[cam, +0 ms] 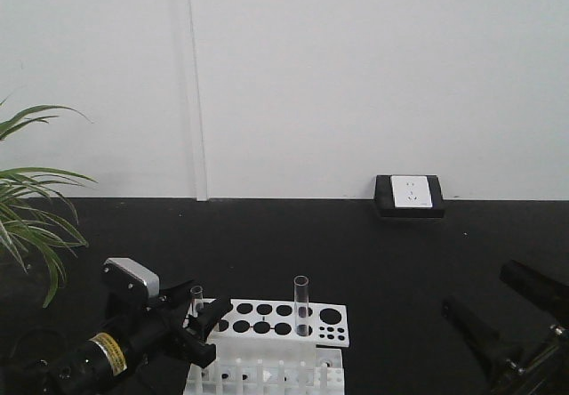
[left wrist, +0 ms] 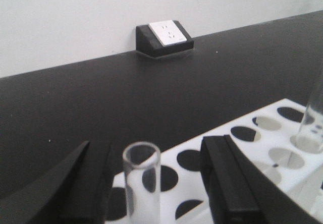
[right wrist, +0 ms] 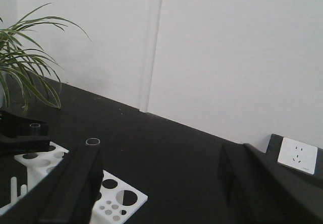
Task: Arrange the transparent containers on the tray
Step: 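Lower the left gripper onto the nearer glass test tube and grasp it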
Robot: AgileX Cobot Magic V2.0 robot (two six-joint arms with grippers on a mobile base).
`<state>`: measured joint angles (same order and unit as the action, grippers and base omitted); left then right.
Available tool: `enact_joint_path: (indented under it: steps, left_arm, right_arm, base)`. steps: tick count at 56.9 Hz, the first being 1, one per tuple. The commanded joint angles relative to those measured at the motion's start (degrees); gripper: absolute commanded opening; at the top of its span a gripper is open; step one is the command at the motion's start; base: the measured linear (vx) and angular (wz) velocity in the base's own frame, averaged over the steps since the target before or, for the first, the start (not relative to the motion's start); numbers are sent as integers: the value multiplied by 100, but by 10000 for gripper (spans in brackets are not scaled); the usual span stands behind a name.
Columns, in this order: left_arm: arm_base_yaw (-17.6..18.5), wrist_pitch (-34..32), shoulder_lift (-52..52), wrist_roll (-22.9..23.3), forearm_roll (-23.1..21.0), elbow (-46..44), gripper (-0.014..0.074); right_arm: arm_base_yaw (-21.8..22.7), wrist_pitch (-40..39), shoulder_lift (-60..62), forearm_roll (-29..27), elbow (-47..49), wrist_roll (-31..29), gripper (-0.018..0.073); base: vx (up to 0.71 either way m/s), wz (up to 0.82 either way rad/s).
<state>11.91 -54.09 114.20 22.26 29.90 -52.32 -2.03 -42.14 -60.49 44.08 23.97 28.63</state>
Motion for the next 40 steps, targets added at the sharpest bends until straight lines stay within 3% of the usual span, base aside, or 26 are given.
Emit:
enact_joint_path:
  steps: [1,8,19,33,40]
  left_arm:
    - [19,-444,-251,49,-152,-140,447]
    - [19,-415,-244,49,-170,-140,308]
    - [19,-415,-252,49,-187,-140,-11]
    - [19,-379,-971,266,-187,-148,-8]
    - [-6,-187,-1703,655,212,-333,-8]
  right_arm:
    - [23,-355,68,-186,176,-54,530]
    - [23,-361,68,-186,176,-54,530]
    - [23,-349,68,-186,176,-49,530]
    - [23,-349,68,-186,176,-49,530]
    - [23,-391,68,-186,176,-49,530]
  base:
    - [0,0]
    - [0,0]
    - [0,0]
    - [0,0]
    - [0,0]
